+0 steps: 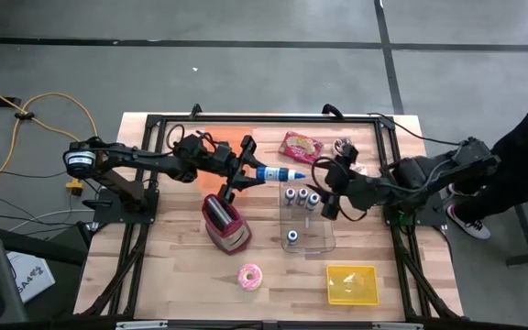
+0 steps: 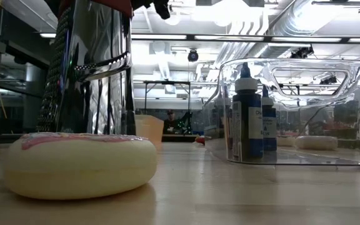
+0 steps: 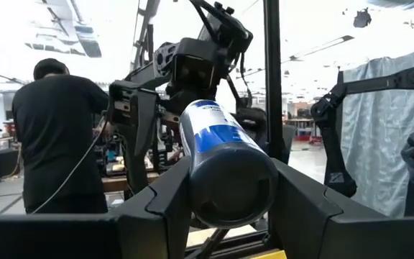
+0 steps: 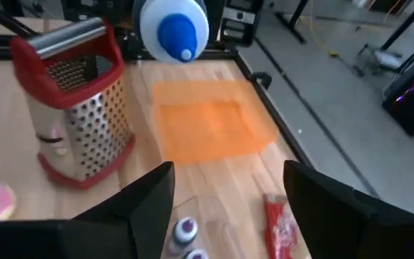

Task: Pick & Place Food Item
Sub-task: Put the blue food coloring bottle into the transparent bin

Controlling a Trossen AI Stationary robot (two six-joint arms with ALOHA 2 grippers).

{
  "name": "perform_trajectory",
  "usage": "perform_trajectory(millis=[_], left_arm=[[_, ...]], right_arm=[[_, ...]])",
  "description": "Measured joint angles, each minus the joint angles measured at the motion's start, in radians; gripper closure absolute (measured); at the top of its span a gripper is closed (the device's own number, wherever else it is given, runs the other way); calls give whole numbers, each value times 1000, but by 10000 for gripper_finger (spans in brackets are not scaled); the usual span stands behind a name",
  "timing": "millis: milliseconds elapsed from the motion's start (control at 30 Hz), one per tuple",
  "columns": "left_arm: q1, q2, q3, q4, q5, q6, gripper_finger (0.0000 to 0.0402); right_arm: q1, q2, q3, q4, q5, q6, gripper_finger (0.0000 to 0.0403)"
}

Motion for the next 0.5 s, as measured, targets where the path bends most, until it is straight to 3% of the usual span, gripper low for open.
perform_trajectory(millis=[500], left_arm=[[0, 0, 0, 31, 1, 30, 249]], right_arm=[[-79, 18, 0, 287, -136, -193, 156]])
